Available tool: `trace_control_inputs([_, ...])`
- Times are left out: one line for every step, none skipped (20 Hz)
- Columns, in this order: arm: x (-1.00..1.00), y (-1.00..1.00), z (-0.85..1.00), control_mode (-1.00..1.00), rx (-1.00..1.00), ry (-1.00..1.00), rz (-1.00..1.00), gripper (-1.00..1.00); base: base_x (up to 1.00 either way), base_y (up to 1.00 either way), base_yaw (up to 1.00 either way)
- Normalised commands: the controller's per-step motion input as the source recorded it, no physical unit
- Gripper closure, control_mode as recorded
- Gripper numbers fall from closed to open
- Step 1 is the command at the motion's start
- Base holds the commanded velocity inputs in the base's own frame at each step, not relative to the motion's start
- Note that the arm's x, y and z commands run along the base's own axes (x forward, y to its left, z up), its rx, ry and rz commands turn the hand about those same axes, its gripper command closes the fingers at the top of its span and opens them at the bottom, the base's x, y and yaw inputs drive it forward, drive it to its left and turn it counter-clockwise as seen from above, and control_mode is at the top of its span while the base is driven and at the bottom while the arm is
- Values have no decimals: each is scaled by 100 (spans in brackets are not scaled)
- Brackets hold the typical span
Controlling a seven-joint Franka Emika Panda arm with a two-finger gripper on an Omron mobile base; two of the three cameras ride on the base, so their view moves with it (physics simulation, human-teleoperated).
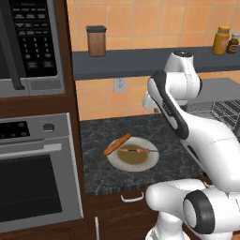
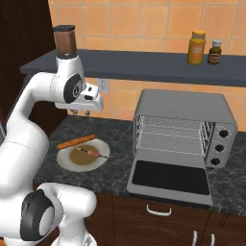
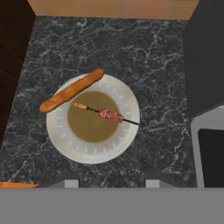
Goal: Pick up the kebab skewer and baguette bread, and place them inside the toaster oven. Close the toaster oven door and start by setting the timer.
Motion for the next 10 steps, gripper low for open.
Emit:
trace_control_inputs([-2,0,0,-100,0,0,0,-100,0,0,0])
trace_control_inputs([-19,0,0,-100,0,0,0,-100,0,0,0])
trace_control_inputs([-91,-42,0,-100,8,-1,-7,-100,0,0,0])
trace_control_inputs([-48,-48,0,-100,4,0,-5,-100,0,0,0])
trace_control_inputs([-60,-64,0,-100,4,0,-1,-100,0,0,0])
trace_control_inputs([-71,-87,0,-100,5,0,0,-100,0,0,0])
trace_control_inputs([-62,-91,0,-100,5,0,0,-100,0,0,0])
trace_control_inputs([-56,-83,0,-100,2,0,0,-100,0,0,0])
trace_control_inputs([-55,-95,0,-100,2,0,0,-100,0,0,0])
trace_control_inputs([-56,-96,0,-100,1,0,0,-100,0,0,0])
